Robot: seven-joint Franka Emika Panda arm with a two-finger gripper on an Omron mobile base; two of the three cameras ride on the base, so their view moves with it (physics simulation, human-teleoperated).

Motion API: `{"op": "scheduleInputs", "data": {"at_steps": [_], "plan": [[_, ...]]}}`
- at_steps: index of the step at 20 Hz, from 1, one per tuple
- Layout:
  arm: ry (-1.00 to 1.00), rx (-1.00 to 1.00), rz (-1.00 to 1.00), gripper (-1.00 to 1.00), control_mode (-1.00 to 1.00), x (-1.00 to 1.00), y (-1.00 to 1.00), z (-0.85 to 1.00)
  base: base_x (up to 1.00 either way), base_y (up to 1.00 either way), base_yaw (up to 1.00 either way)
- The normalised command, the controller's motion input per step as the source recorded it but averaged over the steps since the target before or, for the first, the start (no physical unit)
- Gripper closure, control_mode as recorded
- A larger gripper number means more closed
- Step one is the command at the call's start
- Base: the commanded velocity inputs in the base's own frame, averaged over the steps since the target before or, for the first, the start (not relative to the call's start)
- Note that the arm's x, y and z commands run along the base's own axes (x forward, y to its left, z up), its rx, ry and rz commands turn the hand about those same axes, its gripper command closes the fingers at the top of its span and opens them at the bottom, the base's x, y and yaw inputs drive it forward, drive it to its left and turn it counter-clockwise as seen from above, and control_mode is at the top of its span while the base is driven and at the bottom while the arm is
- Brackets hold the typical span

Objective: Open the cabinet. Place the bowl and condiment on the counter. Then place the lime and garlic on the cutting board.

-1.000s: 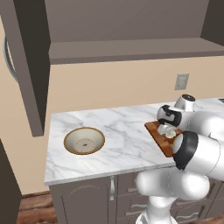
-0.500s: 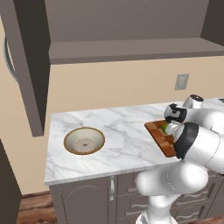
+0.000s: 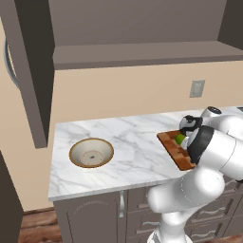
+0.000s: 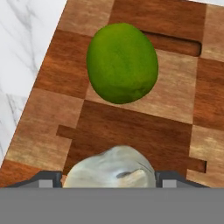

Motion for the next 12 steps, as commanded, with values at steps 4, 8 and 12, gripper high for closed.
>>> {"op": "scheduleInputs", "data": {"at_steps": [4, 8, 12], "plan": [[0.0, 0.0, 0.0, -1.0, -1.0, 0.0, 0.0, -0.02, 0.0, 0.0, 0.0], [0.0, 0.0, 0.0, -1.0, -1.0, 0.0, 0.0, 0.0, 0.0, 0.0, 0.0], [0.0, 0.0, 0.0, -1.0, -1.0, 0.0, 0.0, 0.0, 0.0, 0.0, 0.0]]}}
